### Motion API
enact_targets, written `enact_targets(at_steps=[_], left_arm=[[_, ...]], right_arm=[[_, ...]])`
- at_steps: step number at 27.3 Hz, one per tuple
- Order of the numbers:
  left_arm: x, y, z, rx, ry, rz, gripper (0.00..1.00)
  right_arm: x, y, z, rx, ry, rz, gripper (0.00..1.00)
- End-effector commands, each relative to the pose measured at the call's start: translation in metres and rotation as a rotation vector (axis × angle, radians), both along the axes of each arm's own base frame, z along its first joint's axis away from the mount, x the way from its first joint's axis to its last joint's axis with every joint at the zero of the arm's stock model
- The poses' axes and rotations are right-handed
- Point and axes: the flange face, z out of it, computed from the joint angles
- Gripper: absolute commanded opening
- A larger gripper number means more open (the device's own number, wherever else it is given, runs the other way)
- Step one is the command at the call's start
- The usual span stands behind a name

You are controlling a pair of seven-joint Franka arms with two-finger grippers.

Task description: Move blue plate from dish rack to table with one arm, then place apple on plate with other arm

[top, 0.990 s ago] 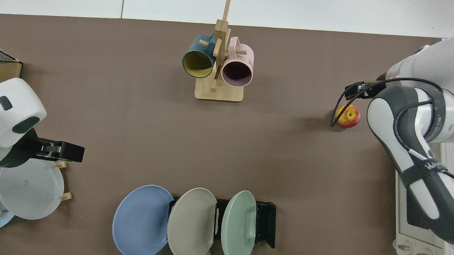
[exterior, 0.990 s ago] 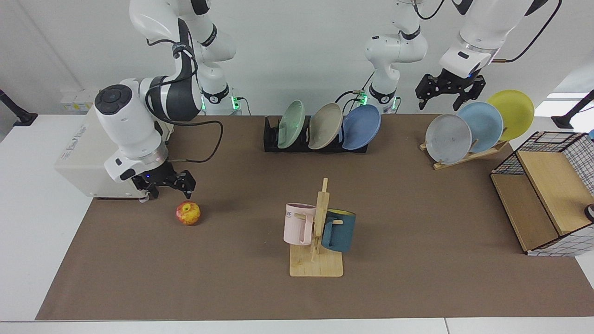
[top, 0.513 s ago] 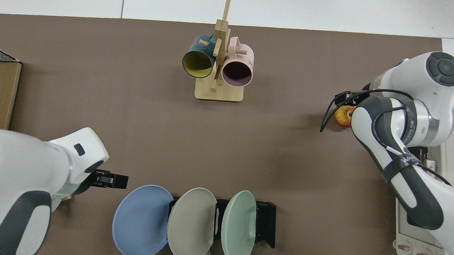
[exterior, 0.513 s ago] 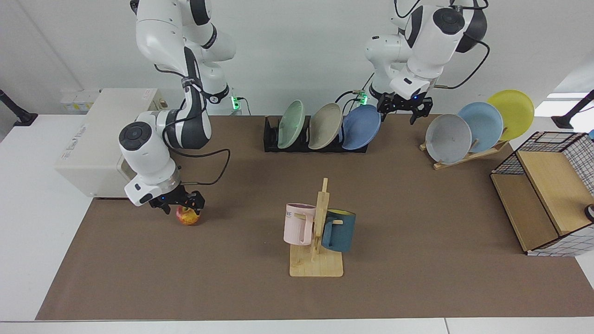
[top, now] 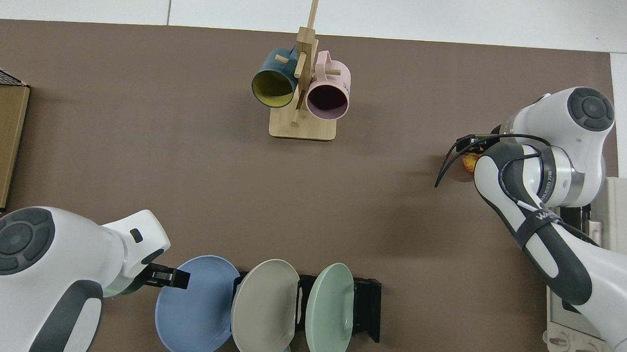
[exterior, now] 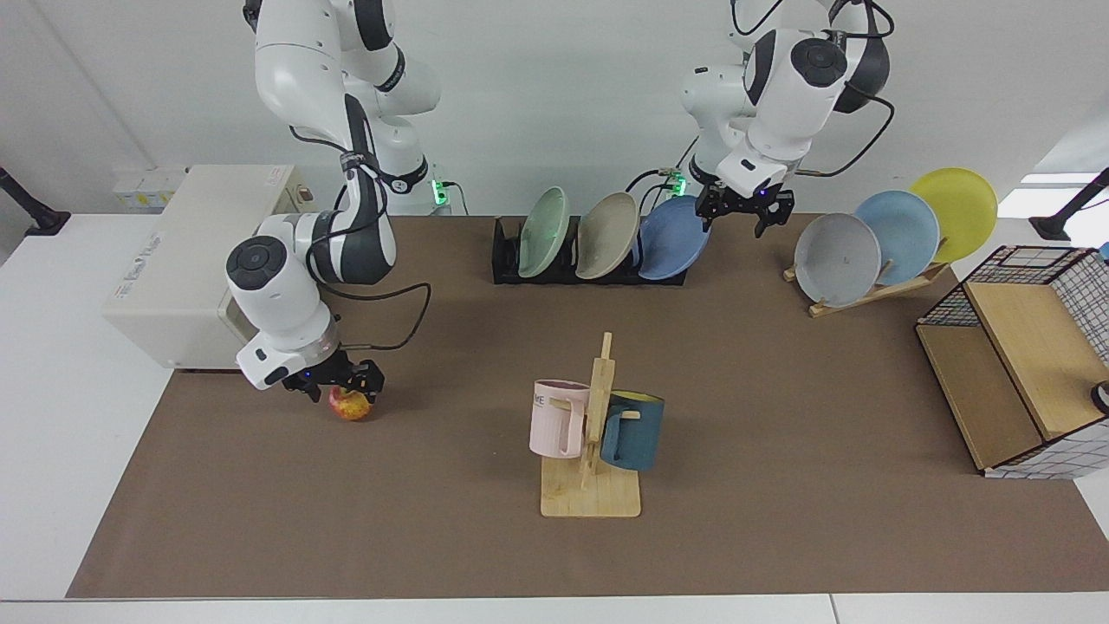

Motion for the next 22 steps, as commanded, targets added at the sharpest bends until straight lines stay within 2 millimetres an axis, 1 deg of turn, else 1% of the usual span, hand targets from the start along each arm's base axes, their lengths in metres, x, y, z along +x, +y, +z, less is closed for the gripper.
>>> enact_targets(at_steps=[1, 4, 8, 10, 11, 13, 15, 16, 18, 19, 20, 22], left_arm=[[-0.0269, -0.0041, -0.0176, -0.015, 0.041, -0.014, 1.0], [-0.0314, -0.0042, -0.0244, -0.011, 0.056, -0.019, 1.0], [-0.0313, -0.0042, -0.025, -0.011, 0.057, -0.019, 0.95], [-0.0309, -0.0044, -0.0243, -0.012, 0.056, -0.019, 0.87], [-0.031, -0.0051, -0.025, -0.012, 0.058, -0.02, 0.84], [-0.0313, -0.0062, -0.0256, -0.011, 0.059, -0.023, 0.75], [-0.0315, -0.0086, -0.0249, -0.011, 0.056, -0.029, 0.61], [-0.0322, -0.0104, -0.0249, -0.012, 0.056, -0.033, 0.57], [-0.0324, -0.0117, -0.0243, -0.012, 0.056, -0.036, 0.52], [-0.0325, -0.0122, -0.0249, -0.012, 0.058, -0.038, 0.49], [-0.0322, -0.0124, -0.0242, -0.013, 0.057, -0.038, 0.47], [-0.0319, -0.0125, -0.0242, -0.013, 0.058, -0.038, 0.46]], right_arm=[[-0.0085, -0.0032, -0.0099, -0.004, -0.008, -0.016, 1.0], [-0.0106, -0.0032, -0.0113, -0.004, -0.003, -0.017, 1.0], [-0.011, -0.0042, -0.0138, -0.004, 0.0, -0.018, 1.0], [-0.0113, -0.0052, -0.0143, -0.004, 0.0, -0.02, 0.99], [-0.011, -0.0042, -0.014, -0.004, -0.003, -0.018, 0.97], [-0.0114, -0.0042, -0.0147, -0.004, -0.001, -0.018, 0.7], [-0.011, -0.0032, -0.0141, -0.004, -0.003, -0.018, 0.42], [-0.011, -0.0032, -0.014, -0.004, -0.003, -0.02, 0.34], [-0.011, -0.0012, -0.014, -0.003, -0.003, -0.023, 0.22], [-0.0107, -0.0012, -0.0135, -0.003, -0.003, -0.024, 0.18], [-0.0103, -0.0022, -0.0129, -0.003, -0.005, -0.027, 0.15], [-0.0091, -0.0012, -0.0107, -0.003, -0.005, -0.026, 0.15]])
